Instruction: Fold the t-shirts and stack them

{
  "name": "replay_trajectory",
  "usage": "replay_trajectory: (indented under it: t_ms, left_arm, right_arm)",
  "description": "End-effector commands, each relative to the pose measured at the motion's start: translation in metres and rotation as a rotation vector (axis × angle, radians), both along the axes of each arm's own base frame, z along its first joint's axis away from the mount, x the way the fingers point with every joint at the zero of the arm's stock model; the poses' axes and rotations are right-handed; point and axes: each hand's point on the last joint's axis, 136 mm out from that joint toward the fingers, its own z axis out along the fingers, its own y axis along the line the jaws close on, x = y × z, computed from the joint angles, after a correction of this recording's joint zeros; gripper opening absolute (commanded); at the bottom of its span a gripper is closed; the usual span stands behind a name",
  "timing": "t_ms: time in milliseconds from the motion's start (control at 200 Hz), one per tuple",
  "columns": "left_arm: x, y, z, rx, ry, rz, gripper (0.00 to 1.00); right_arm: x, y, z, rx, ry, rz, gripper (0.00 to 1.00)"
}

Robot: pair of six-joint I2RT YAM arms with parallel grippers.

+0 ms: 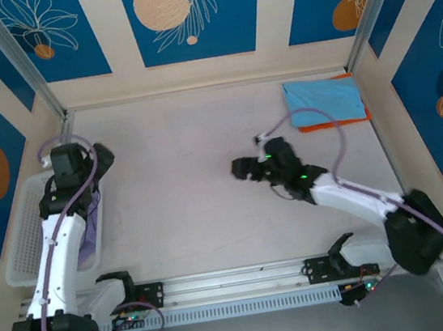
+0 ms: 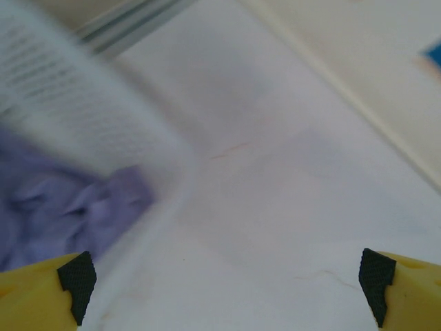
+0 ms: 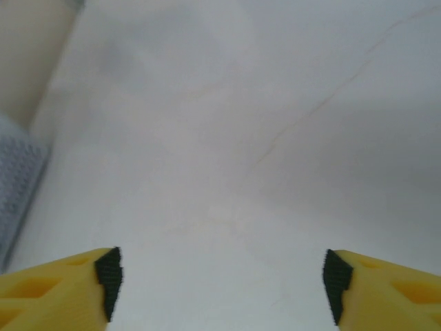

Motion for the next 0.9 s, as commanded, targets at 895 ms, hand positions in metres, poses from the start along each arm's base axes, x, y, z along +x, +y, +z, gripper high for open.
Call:
replay_trajectory:
  t_ms: [895]
  left_arm:
    - [-0.038, 0.104, -0.131, -0.071, 0.350, 0.475, 0.78]
  right_arm:
    - [-0.023, 0.067, -0.051, -0.226, 0.090, 0.272, 0.80]
